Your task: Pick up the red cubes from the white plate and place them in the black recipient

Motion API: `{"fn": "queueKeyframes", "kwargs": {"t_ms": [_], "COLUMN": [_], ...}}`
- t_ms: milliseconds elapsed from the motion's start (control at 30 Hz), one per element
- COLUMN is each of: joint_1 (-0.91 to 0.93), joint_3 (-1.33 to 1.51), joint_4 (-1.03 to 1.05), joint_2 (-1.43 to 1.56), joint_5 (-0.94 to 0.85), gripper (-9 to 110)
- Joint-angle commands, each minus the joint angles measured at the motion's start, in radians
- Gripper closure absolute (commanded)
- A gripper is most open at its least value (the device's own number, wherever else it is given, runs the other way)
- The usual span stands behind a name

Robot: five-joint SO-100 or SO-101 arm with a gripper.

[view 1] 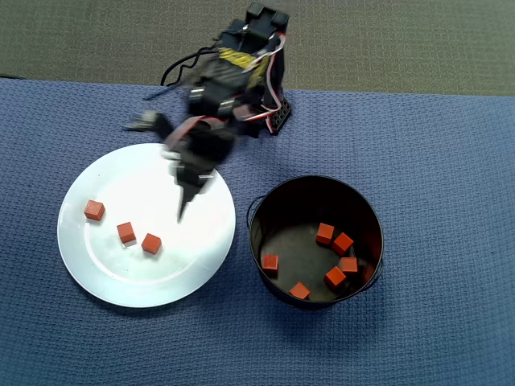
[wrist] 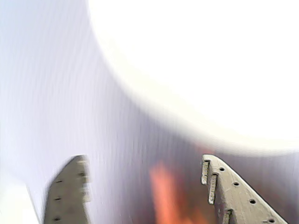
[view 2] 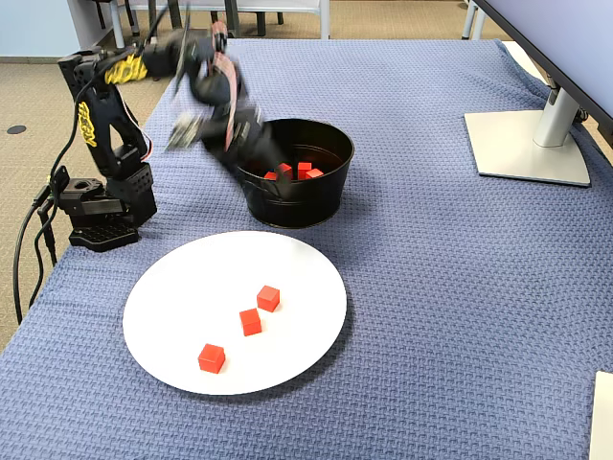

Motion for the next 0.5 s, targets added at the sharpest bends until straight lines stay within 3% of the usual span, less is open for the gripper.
{"fn": "queueKeyframes", "kwargs": {"t_ms": [0, 167, 467], "joint_1": [0.166, 0.169, 0.216], "joint_3": [-0.098, -0.155, -0.316], "joint_4": [-0.041, -0.066, -0.066], "joint_2": [-0.141, -0.296, -0.502], "joint_5": [-0.075, -0.166, -0.172], "gripper": [81, 80, 80]}}
